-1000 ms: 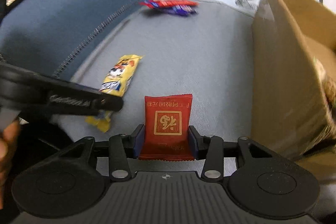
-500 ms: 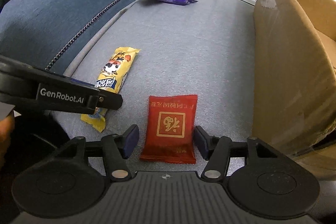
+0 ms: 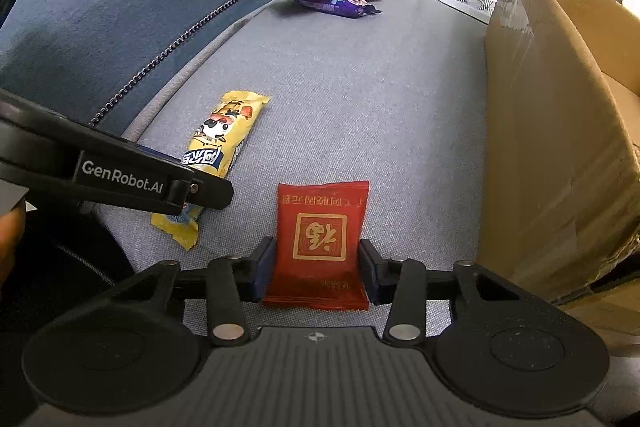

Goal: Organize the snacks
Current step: 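Grasp the red square packet with the right tool while the left holds the lollipop, then carry the yellow lollipop and red packet over the box with both tools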

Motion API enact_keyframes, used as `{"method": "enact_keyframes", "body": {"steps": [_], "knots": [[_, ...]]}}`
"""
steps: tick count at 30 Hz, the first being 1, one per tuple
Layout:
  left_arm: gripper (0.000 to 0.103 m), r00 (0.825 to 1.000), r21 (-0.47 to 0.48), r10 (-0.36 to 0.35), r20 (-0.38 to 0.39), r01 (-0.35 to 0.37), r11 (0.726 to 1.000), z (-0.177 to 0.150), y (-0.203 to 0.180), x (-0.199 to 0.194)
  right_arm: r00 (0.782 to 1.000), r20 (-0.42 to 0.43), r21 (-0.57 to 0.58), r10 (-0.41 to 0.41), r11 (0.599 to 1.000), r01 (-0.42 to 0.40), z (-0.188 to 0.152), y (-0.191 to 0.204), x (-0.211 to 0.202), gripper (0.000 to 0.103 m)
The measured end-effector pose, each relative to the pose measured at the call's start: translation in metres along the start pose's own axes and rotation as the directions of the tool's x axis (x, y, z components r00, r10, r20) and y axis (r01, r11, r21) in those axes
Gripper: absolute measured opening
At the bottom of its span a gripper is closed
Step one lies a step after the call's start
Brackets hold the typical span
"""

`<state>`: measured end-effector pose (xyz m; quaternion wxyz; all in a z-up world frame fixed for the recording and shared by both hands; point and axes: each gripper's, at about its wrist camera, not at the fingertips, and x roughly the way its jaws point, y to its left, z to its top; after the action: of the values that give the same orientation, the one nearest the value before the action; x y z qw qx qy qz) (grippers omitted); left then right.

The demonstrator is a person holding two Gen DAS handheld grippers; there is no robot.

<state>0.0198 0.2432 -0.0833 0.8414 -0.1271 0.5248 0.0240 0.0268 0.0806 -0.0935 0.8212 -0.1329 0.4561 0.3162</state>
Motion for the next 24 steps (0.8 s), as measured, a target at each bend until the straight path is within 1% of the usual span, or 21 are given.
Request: {"method": "enact_keyframes", "body": {"steps": [8,10,13,20,24], "knots": [[0.031,1.0,0.009,0.007,0.002,-0.007,1.0,-0.001,0.0,0.001,1.0,0.005,-0.001,0.002,1.0,-0.002,-0.002,0.001,-0.001,0.045],[0.025,1.0,0.012,0.012,0.005,-0.012,1.0,-0.001,0.0,0.001,1.0,0.007,-0.003,0.002,1.0,-0.002,-0.002,0.0,-0.001,0.045],[0.022,1.0,0.016,0.017,0.017,-0.017,1.0,-0.002,-0.001,-0.001,1.0,0.013,-0.01,0.003,1.0,-0.003,-0.002,0.001,-0.002,0.045],[0.021,0.996,0.027,0.006,0.084,-0.009,1.0,-0.007,0.001,-0.013,0.999,0.044,-0.018,-0.001,1.0,0.001,-0.004,0.001,-0.014,0.045],[0.02,0.991,0.007,-0.005,0.133,0.004,1.0,-0.011,0.005,-0.022,0.997,0.082,-0.019,0.013,1.0,-0.011,-0.006,0.001,-0.038,0.045]]}}
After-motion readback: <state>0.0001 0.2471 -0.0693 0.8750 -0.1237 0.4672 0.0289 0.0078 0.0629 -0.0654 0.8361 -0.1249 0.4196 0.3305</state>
